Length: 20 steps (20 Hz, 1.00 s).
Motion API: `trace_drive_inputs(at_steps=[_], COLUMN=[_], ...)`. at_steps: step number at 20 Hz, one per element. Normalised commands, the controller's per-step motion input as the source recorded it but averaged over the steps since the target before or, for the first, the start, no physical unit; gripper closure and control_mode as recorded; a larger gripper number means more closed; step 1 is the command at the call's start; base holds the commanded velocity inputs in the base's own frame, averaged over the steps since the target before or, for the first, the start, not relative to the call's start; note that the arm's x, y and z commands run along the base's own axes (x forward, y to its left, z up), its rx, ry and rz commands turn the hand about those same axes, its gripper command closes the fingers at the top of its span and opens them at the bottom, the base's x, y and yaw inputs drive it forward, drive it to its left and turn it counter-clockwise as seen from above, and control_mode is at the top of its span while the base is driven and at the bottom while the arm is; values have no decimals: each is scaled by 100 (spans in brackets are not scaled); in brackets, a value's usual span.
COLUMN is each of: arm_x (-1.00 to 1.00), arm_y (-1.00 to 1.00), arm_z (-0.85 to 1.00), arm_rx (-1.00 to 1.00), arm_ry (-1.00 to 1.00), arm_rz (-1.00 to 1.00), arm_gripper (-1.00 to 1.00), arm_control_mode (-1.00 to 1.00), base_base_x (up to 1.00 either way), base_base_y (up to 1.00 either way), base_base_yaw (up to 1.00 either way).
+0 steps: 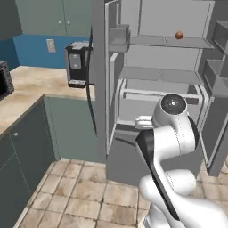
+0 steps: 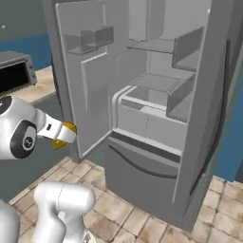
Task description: Pick the cheese from the fridge and the cheese grater from the cabinet and place them next to the salad bowl.
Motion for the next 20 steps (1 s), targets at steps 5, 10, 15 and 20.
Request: trace_drive_inputs(at_steps=[5,10,15,20], arm_x=[0,0,0,0], arm_y=[0,0,0,0], arm_z=[0,0,0,0], arm_rx=[0,0,0,0], arm_ry=[0,0,0,0], arm_rz=[0,0,0,0], arm_gripper=[100,100,100,100], arm_control_mode=[100,100,100,100], base_base_x=[-76,-57,-47,-2], base_base_y=[0,0,0,0], base_base_yaw=[55,57,52,56])
